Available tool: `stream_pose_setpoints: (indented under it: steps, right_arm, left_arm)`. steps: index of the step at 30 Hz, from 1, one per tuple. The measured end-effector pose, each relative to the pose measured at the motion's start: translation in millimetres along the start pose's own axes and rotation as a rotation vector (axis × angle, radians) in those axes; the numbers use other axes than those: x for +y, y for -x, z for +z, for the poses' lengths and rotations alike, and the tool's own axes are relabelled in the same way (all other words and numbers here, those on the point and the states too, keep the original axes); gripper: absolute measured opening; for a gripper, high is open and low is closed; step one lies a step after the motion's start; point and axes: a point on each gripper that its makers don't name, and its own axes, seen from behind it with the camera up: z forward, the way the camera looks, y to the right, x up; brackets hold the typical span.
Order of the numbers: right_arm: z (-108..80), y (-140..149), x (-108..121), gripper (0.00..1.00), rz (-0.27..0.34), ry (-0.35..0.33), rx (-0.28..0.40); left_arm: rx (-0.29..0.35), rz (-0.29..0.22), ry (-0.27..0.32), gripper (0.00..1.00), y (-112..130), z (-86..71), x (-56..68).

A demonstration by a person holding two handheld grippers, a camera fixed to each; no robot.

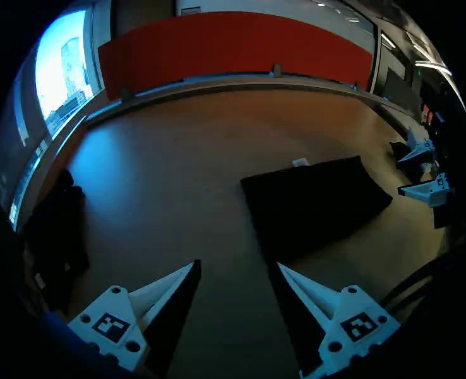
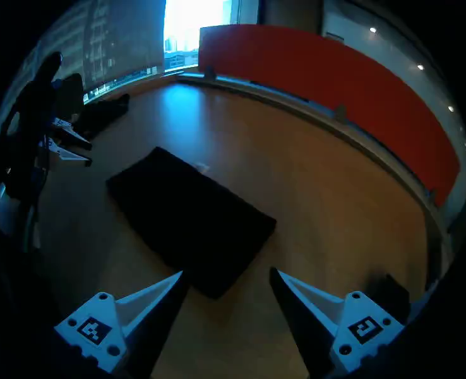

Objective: Fold towel

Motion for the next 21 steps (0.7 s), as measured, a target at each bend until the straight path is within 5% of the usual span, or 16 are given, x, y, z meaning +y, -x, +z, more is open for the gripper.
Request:
stream_pose_setpoints:
  steps: [15,21]
  right_arm:
    - [13.8,7.1,-11.0,0.94,-0.075,-0.064,-0.033]
    - [21.6,24.2,-14.8,0.84,-0.086,-0.091,-0.067]
  left_arm:
    - [-0.011,-0.069,-0.054,0.77,33.4,-30.4,-10.9]
    - [-0.024,-0.087,-0.063,0.77,47.2,-39.4,-10.8]
